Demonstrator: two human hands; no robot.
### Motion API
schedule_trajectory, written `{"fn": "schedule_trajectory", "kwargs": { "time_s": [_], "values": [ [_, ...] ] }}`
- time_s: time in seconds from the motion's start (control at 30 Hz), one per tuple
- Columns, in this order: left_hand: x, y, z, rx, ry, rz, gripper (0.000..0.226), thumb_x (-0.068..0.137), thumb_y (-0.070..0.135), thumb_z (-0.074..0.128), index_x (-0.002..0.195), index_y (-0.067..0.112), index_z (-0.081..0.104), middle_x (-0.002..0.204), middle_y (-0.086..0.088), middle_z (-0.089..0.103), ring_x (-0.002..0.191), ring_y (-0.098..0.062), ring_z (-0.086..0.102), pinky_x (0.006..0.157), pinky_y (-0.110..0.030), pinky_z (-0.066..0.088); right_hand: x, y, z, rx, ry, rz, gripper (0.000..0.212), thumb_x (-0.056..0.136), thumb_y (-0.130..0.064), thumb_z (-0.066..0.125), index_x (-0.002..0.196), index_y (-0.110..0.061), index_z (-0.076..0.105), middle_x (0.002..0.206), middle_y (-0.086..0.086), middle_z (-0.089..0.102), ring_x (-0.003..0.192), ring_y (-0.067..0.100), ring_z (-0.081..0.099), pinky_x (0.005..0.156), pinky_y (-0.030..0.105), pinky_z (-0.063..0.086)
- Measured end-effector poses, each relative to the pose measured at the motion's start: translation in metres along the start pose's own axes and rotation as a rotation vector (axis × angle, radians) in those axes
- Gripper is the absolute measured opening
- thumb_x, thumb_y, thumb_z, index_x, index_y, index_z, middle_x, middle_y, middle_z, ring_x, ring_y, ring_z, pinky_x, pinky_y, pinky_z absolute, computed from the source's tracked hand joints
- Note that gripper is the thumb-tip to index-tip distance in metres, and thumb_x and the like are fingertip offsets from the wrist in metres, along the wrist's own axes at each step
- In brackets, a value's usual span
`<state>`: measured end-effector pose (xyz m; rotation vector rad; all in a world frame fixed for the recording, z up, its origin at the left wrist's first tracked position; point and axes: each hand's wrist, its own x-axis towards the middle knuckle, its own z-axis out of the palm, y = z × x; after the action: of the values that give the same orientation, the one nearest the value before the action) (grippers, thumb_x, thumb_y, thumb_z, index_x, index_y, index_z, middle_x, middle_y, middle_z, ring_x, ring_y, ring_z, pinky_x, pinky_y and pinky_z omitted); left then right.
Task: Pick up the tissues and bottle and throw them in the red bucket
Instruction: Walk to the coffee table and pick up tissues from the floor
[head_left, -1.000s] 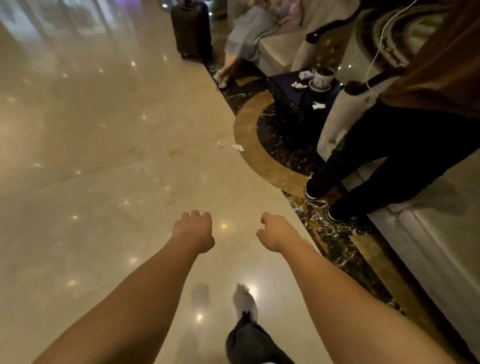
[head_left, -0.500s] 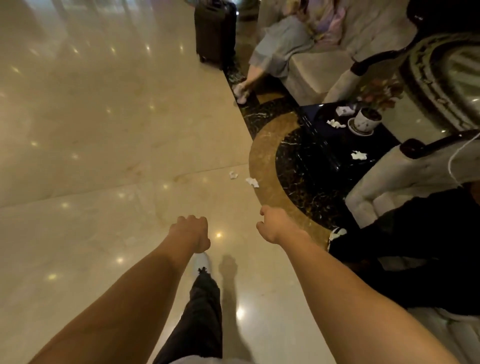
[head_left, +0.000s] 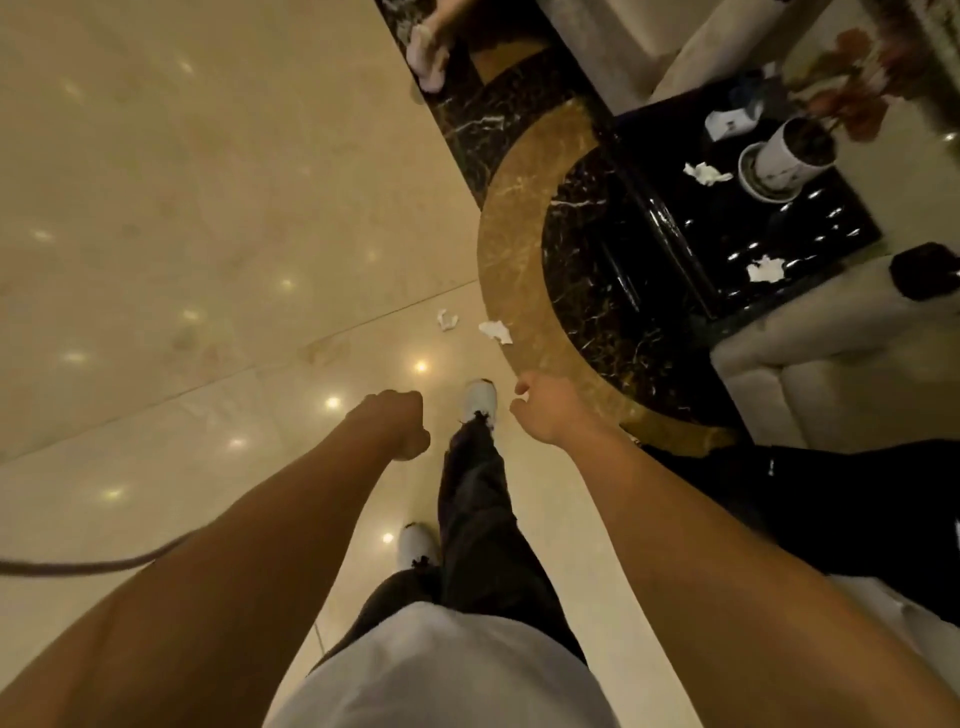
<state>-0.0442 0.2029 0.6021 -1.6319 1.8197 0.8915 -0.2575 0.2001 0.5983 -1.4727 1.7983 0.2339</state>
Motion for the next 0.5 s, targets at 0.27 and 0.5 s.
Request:
{"fn": "schedule_trajectory", "kwargs": {
  "time_s": [0.27, 0.5],
  "values": [
    [0.201, -0.026, -0.056, -0.011, -0.083, -0.053, 0.046, 0.086, 0.032, 0.056, 0.126, 0.011, 0.049, 0.118, -0.013, 0.054, 0.105, -0.032, 0.054, 0.080, -0.039, 0.048, 0.198, -0.004, -0.012, 0.066, -0.103, 0.165, 0.042, 0.094, -0.031, 0.051, 0.133, -0.017, 0.051, 0.137, 0.012, 0.053, 0.120, 0.031, 0.052, 0.100, 0.040, 0.047],
    [0.412, -0.036, -0.030, -0.101, -0.101, 0.039, 0.041, 0.087, 0.030, 0.055, 0.125, 0.019, 0.048, 0.114, -0.010, 0.055, 0.101, -0.030, 0.056, 0.075, -0.038, 0.050, 0.387, 0.021, 0.052, 0.340, -0.104, 0.357, 0.039, 0.090, -0.028, 0.055, 0.127, -0.018, 0.053, 0.123, 0.013, 0.061, 0.095, 0.025, 0.057, 0.082, 0.034, 0.049]
  ]
}}
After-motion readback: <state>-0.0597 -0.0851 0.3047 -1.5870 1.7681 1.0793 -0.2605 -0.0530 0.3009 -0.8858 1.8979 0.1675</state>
